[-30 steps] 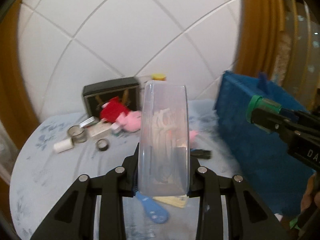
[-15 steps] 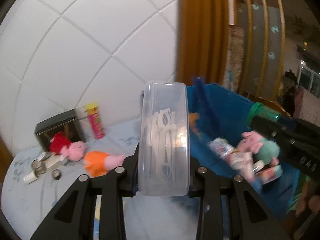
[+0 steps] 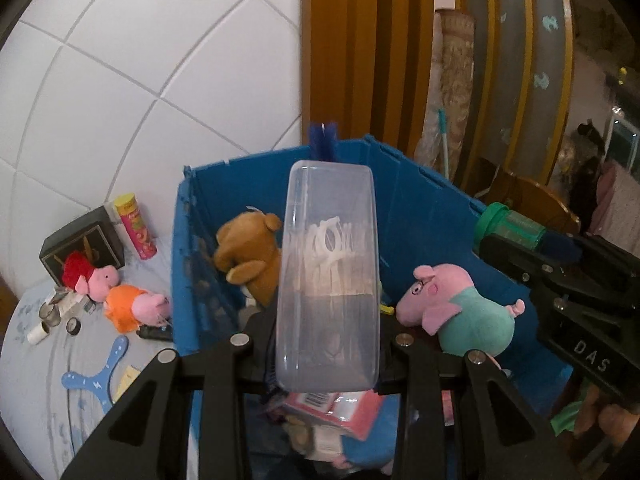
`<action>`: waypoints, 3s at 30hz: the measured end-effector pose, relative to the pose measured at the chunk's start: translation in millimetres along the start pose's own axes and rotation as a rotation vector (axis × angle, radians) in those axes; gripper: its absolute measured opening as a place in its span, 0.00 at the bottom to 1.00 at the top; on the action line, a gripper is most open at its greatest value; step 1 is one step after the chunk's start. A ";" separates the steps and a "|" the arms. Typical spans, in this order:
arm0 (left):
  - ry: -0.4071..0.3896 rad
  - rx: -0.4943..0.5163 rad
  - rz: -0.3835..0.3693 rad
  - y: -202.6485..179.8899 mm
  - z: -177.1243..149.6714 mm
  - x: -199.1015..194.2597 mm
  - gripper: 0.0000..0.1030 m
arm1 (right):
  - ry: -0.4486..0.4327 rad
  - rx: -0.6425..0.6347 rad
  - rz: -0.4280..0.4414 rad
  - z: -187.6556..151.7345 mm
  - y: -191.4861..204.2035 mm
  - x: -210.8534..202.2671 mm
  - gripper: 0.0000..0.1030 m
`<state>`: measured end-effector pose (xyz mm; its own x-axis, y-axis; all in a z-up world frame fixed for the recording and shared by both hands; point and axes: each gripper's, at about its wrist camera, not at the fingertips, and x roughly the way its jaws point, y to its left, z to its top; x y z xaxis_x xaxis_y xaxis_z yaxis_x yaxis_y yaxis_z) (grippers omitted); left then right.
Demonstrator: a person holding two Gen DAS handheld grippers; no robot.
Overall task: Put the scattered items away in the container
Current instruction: 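Carry the clear box and green jar over the blue crate, then open both tools to drop the clear box and green jar into the crate, then withdraw both tools from the crate back over the table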
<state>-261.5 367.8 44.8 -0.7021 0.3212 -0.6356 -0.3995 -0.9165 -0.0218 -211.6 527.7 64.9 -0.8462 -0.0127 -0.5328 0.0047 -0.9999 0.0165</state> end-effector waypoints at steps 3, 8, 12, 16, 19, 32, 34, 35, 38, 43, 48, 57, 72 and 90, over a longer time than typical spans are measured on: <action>0.047 0.002 0.021 -15.4 -0.3 10.6 0.31 | 0.030 0.002 0.013 -6.6 -14.8 6.3 0.39; 0.113 -0.004 0.045 -27.5 -6.8 28.9 0.31 | 0.124 -0.019 0.026 -15.6 -29.3 26.7 0.39; 0.145 -0.001 0.074 -34.5 -7.7 38.2 0.31 | 0.160 -0.026 0.036 -22.8 -33.7 36.3 0.39; 0.145 -0.004 0.093 -37.3 -6.1 39.0 0.31 | 0.161 -0.024 0.030 -22.4 -38.6 39.1 0.39; 0.144 -0.005 0.117 -38.4 -5.2 37.2 0.56 | 0.156 -0.024 0.019 -21.2 -40.6 39.6 0.46; 0.111 -0.036 0.162 -22.2 -8.4 24.2 0.83 | 0.139 -0.019 -0.029 -17.7 -46.5 40.1 0.95; 0.105 -0.043 0.163 -18.3 -9.4 20.5 0.83 | 0.136 -0.021 -0.036 -16.7 -44.3 39.0 0.99; 0.102 -0.047 0.164 -16.1 -10.5 18.3 0.83 | 0.134 -0.020 -0.035 -16.7 -42.6 37.9 0.99; 0.090 -0.061 0.177 -7.9 -13.5 10.7 0.83 | 0.127 -0.021 -0.033 -17.0 -35.8 34.6 0.99; 0.066 -0.089 0.208 11.1 -21.1 -7.4 0.83 | 0.109 -0.033 -0.018 -16.6 -18.0 25.9 1.00; 0.033 -0.121 0.249 39.3 -32.0 -32.1 0.83 | 0.085 -0.052 -0.003 -15.1 7.8 17.7 1.00; 0.002 -0.225 0.350 145.2 -76.2 -84.4 0.83 | 0.057 -0.086 0.065 -11.3 100.1 14.7 1.00; 0.116 -0.349 0.445 366.4 -198.2 -139.0 0.83 | 0.029 -0.121 0.196 -41.7 335.7 28.9 1.00; 0.337 -0.469 0.409 453.0 -248.9 -7.3 0.83 | 0.401 -0.134 0.225 -108.3 386.7 202.5 1.00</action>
<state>-290.6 -109.1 -152.6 -0.4907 -0.0924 -0.8664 0.2066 -0.9783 -0.0127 -323.3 137.2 -128.2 -0.5440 -0.2057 -0.8135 0.2545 -0.9643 0.0736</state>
